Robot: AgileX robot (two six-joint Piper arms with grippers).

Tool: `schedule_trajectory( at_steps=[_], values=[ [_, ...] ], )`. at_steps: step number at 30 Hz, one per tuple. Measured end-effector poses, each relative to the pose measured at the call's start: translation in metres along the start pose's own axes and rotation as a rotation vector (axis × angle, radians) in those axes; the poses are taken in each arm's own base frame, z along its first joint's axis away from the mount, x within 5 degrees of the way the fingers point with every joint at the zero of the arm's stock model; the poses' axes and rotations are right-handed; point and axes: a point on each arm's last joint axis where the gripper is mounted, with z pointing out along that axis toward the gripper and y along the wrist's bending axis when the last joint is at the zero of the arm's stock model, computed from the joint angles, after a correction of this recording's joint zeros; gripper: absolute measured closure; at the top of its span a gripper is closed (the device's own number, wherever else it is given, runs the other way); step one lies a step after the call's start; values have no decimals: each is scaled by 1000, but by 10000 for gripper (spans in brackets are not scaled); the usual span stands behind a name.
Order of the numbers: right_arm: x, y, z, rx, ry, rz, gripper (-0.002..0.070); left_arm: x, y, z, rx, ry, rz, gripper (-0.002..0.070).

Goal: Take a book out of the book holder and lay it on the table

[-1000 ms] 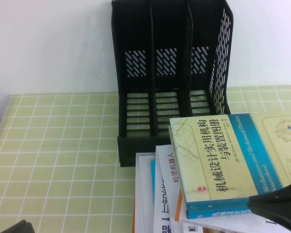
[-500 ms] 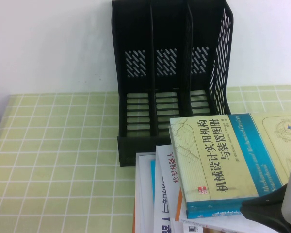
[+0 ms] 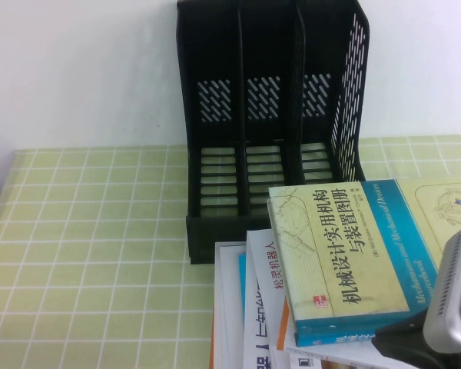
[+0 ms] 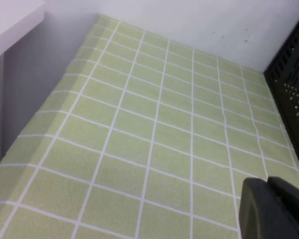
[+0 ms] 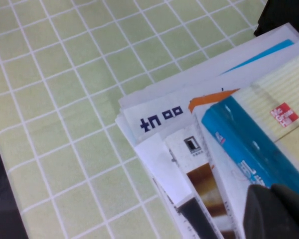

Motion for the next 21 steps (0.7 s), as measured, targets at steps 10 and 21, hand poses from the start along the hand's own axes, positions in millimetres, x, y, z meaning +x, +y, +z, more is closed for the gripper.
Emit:
schedule_trajectory(
  at_steps=[10, 21],
  values=[
    [-3, 2, -42, 97, -162, -2, 678, 0, 0, 0, 0, 0, 0, 678],
    [38, -3, -101, 577, -541, 311, 678, 0, 0, 0, 0, 0, 0, 678]
  ],
)
